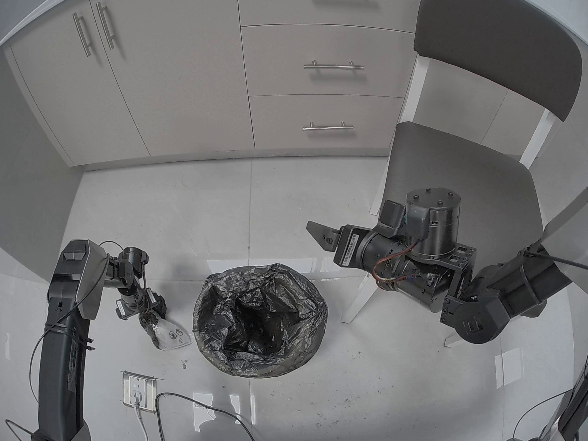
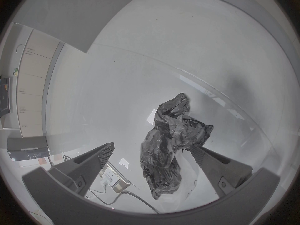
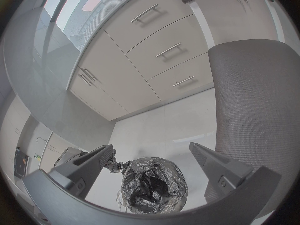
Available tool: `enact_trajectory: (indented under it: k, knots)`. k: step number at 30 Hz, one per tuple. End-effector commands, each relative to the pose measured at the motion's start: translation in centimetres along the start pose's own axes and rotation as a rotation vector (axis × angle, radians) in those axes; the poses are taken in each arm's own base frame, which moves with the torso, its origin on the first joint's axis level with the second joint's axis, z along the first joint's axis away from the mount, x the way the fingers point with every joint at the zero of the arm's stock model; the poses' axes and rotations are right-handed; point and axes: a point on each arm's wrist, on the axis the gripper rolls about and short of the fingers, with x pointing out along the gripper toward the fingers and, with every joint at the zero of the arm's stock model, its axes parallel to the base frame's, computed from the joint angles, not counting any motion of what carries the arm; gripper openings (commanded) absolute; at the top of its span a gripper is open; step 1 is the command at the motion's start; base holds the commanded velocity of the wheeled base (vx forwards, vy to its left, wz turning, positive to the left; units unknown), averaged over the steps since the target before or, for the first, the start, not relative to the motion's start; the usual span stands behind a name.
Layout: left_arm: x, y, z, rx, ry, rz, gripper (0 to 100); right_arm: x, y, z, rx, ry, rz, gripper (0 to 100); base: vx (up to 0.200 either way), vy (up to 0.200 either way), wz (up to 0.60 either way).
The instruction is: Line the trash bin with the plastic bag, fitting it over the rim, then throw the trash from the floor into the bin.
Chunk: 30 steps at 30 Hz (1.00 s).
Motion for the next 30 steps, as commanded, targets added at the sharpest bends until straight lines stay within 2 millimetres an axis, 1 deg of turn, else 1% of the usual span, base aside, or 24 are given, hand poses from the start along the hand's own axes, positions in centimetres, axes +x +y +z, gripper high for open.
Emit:
enact_trajectory:
  k: [1,6,26,30]
  knots:
    - [0.65,0.09,-0.51,0.020,0.011,0.015,100,0.13,-0.16,-0.30,-0.002,0.007,-0.005,100,0.000,0.000,0.00]
    - [1.04,0.05,-0.88,0.035,0.010,0.035,100,0.13,-0.17,-0.31,-0.002,0.008,-0.006,100,0.000,0.000,0.00]
    - [1.07,-0.05,-1.02,0.043,0.013,0.038,100,0.27,-0.26,-0.55,-0.003,0.013,-0.008,100,0.000,0.000,0.00]
    - [1.35,-0.06,-1.29,0.065,0.018,0.044,100,0.29,-0.23,-0.51,-0.001,0.012,-0.008,100,0.000,0.000,0.00]
